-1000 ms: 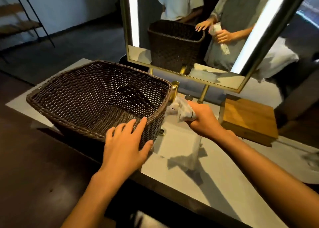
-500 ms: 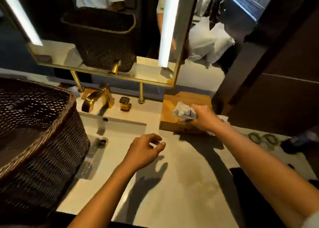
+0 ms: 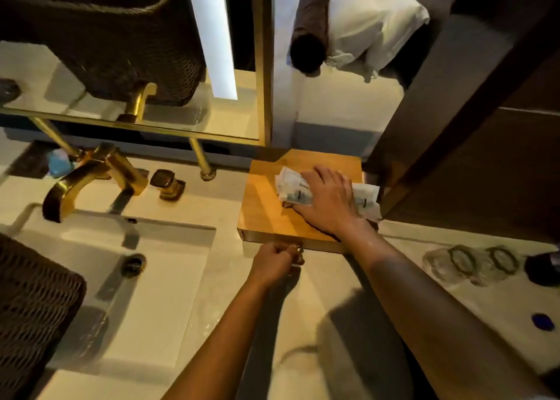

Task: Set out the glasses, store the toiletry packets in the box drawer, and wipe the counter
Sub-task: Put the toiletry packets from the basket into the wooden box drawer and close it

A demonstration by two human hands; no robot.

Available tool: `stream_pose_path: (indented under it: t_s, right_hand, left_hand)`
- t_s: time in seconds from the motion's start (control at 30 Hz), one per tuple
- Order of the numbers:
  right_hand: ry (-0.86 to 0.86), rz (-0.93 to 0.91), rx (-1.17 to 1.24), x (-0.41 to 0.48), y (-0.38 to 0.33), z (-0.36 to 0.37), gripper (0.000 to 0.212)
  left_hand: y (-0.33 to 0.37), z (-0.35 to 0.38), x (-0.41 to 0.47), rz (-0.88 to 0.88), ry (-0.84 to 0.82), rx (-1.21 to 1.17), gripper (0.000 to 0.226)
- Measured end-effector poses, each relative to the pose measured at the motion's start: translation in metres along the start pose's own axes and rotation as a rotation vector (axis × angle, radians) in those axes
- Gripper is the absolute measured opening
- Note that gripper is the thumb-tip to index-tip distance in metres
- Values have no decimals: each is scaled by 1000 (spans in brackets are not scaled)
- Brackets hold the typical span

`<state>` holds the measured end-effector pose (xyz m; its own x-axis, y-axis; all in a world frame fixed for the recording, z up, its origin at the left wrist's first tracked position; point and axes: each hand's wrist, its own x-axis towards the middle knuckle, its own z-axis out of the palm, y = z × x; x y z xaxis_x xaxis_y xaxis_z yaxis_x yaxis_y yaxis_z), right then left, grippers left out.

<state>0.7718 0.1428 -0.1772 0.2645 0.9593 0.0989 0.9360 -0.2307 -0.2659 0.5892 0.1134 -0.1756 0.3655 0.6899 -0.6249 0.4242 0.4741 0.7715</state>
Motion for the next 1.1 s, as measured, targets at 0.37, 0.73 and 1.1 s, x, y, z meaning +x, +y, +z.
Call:
stream_pose_path:
  t_s: [0.37,0.73,1.1]
  right_hand:
    - [52,-81,4,0,8,13,96]
    - [127,-97,-21,1,8,16,73]
    - [129,-93,-12,0,7,13,78]
  left_hand:
    - [13,21,-1,-89,40,-361,21]
    - [2,23,2,-71,100,-338,24]
    - [-26,17,-15,-90,96,-247,22]
